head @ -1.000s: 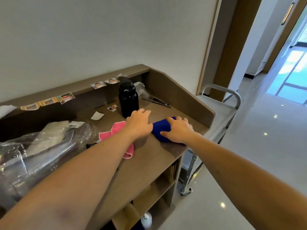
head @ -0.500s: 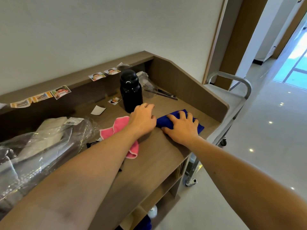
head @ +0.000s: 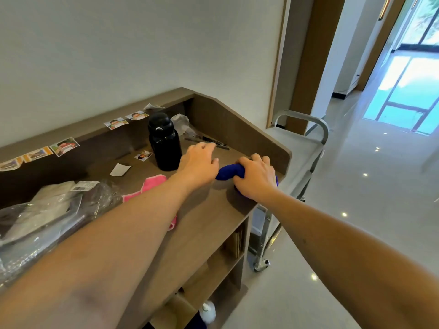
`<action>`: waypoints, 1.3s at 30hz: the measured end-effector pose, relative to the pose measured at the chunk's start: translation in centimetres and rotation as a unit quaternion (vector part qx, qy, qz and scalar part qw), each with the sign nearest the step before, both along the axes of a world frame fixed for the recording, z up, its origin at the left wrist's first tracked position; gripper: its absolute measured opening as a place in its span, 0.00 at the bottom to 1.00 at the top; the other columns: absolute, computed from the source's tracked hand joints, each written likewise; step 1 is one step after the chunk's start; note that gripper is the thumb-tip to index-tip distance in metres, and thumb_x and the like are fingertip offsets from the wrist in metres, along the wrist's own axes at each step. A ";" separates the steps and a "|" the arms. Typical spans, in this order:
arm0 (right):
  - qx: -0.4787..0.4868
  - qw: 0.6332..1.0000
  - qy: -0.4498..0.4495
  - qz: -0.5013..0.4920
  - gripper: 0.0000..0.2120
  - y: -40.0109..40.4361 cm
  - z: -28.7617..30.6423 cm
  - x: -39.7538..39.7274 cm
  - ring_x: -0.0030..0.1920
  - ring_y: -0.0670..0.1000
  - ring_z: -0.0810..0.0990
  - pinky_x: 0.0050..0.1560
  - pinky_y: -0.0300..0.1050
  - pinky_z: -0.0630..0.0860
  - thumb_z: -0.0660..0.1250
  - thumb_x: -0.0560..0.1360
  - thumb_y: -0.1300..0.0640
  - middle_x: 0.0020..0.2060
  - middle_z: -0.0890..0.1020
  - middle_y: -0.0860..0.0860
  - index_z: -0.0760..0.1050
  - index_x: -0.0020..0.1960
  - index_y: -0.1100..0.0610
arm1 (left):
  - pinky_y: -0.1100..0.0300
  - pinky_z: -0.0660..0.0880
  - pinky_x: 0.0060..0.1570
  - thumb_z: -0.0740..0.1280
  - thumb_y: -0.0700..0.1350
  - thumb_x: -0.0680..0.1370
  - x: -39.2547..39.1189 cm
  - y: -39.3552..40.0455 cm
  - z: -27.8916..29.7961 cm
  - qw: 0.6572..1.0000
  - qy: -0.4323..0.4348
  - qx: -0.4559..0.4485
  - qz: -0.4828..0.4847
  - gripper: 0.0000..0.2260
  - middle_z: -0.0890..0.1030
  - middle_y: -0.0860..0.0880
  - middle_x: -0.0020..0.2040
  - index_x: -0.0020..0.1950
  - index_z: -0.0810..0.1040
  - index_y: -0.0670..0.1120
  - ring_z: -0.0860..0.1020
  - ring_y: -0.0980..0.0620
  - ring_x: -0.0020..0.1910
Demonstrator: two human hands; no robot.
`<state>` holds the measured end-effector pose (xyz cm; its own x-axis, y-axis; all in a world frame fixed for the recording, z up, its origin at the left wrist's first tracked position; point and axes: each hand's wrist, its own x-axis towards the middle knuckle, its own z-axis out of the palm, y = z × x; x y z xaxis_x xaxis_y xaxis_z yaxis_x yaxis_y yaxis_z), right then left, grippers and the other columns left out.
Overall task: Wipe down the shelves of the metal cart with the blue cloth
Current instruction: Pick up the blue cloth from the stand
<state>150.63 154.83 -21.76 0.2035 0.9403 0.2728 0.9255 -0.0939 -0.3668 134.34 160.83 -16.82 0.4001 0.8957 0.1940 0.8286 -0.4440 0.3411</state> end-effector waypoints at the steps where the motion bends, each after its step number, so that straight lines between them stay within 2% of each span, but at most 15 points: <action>1: 0.008 1.000 -0.006 -0.005 0.13 -0.6 0.8 0.7 0.49 0.51 0.65 0.47 0.49 0.64 0.67 0.74 0.46 0.48 0.71 0.47 0.74 0.58 0.42 | 0.43 0.72 0.64 0.62 0.51 0.81 0.8 -0.5 0.7 1.000 -0.004 0.006 -0.004 0.23 0.70 0.47 0.73 0.76 0.67 0.49 0.69 0.45 0.70; 5: 0.028 1.000 0.004 -0.013 0.14 -3.5 3.6 4.4 0.52 0.52 0.66 0.52 0.51 0.68 0.67 0.74 0.48 0.51 0.73 0.48 0.74 0.60 0.42 | 0.43 0.71 0.65 0.62 0.49 0.81 4.7 -3.1 2.9 0.999 -0.020 0.027 -0.021 0.23 0.71 0.46 0.72 0.75 0.67 0.47 0.69 0.45 0.69; 11: 0.040 0.999 0.001 -0.033 0.17 -9.3 5.4 13.1 0.53 0.52 0.67 0.50 0.50 0.66 0.69 0.73 0.48 0.52 0.75 0.49 0.73 0.62 0.44 | 0.45 0.73 0.64 0.64 0.50 0.80 12.9 -7.7 4.7 0.997 -0.020 0.050 -0.060 0.23 0.73 0.46 0.71 0.75 0.68 0.48 0.71 0.45 0.68; 16: 0.058 0.993 -0.024 -0.100 0.17 -14.8 5.9 21.2 0.52 0.51 0.66 0.49 0.50 0.65 0.69 0.73 0.48 0.53 0.75 0.50 0.73 0.61 0.43 | 0.48 0.71 0.64 0.65 0.51 0.81 21.8 -11.8 4.8 0.993 -0.052 0.067 -0.081 0.21 0.72 0.48 0.72 0.74 0.68 0.51 0.72 0.45 0.68; 21: 0.046 0.985 -0.028 -0.163 0.19 -20.7 6.6 28.4 0.55 0.52 0.67 0.55 0.52 0.70 0.69 0.75 0.49 0.57 0.76 0.51 0.73 0.65 0.45 | 0.47 0.72 0.64 0.65 0.50 0.81 30.2 -15.4 4.6 0.987 -0.052 0.065 -0.137 0.22 0.72 0.48 0.73 0.75 0.68 0.50 0.71 0.44 0.70; 26: 0.046 0.974 -0.039 -0.218 0.19 -24.5 7.4 34.4 0.57 0.54 0.70 0.56 0.51 0.71 0.69 0.75 0.49 0.58 0.76 0.52 0.73 0.66 0.47 | 0.56 0.71 0.54 0.67 0.48 0.80 37.9 -17.2 4.5 0.976 -0.068 0.075 -0.193 0.18 0.77 0.47 0.66 0.69 0.73 0.49 0.75 0.46 0.63; 28: 0.047 0.970 -0.038 -0.237 0.20 -25.4 7.6 36.6 0.58 0.55 0.70 0.56 0.52 0.70 0.68 0.75 0.50 0.58 0.76 0.52 0.73 0.66 0.47 | 0.54 0.72 0.58 0.66 0.49 0.80 40.7 -17.1 4.5 0.972 -0.066 0.065 -0.218 0.18 0.77 0.47 0.66 0.70 0.73 0.49 0.74 0.46 0.63; 31: 0.041 0.963 -0.033 -0.264 0.19 -25.7 7.7 40.0 0.58 0.56 0.70 0.57 0.52 0.69 0.66 0.75 0.50 0.57 0.76 0.53 0.74 0.65 0.47 | 0.44 0.73 0.64 0.65 0.50 0.80 44.8 -16.3 4.5 0.967 -0.056 0.050 -0.242 0.21 0.74 0.46 0.70 0.73 0.70 0.49 0.72 0.44 0.67; 36: 0.032 0.953 -0.044 -0.298 0.18 -23.6 7.5 45.6 0.57 0.56 0.70 0.54 0.51 0.68 0.66 0.75 0.50 0.56 0.76 0.53 0.74 0.65 0.47 | 0.43 0.74 0.63 0.66 0.51 0.80 51.8 -13.4 3.8 0.956 -0.066 0.041 -0.284 0.20 0.75 0.46 0.68 0.71 0.71 0.50 0.72 0.44 0.65; 39: 0.024 0.950 -0.052 -0.308 0.19 -20.7 7.6 48.9 0.57 0.56 0.70 0.56 0.51 0.70 0.66 0.75 0.49 0.57 0.76 0.53 0.74 0.65 0.48 | 0.45 0.70 0.66 0.65 0.51 0.80 55.5 -10.4 3.6 0.950 -0.076 0.036 -0.301 0.22 0.73 0.46 0.71 0.74 0.69 0.49 0.70 0.43 0.69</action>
